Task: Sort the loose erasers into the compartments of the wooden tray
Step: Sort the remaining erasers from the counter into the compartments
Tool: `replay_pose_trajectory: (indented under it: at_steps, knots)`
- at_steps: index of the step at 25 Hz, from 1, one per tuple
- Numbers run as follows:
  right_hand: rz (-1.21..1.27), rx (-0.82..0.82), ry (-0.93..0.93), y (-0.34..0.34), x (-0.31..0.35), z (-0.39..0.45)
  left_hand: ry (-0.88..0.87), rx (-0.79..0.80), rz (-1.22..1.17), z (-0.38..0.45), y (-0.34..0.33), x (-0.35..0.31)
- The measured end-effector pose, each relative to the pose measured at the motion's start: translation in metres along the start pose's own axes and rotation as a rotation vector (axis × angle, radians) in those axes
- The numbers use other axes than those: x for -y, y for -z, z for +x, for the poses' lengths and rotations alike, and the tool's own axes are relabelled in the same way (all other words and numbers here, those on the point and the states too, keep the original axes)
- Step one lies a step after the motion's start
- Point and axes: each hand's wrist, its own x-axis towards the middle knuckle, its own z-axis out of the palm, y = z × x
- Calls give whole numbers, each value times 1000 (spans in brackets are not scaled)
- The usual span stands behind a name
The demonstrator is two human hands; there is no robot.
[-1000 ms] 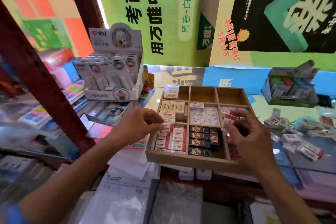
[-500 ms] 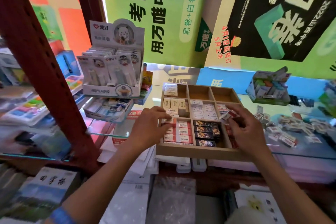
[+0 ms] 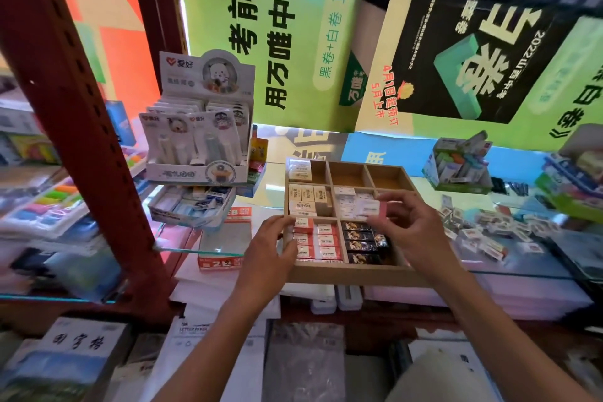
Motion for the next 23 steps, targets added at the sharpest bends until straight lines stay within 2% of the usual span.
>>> replay_pose_trajectory:
  at_steps: [4, 11, 17, 23]
  knots:
    - [-106, 151, 36, -18, 1, -11, 55, 2, -62, -1, -4, 4]
    - [-178, 160, -18, -33, -13, -1, -6, -17, -54, 1, -10, 11]
    - [-728, 166, 136, -52, -23, 25, 83, -18, -144, 1, -13, 17]
    - [-845, 156, 227, -57, -17, 30, 64, 6, -123, 2, -13, 17]
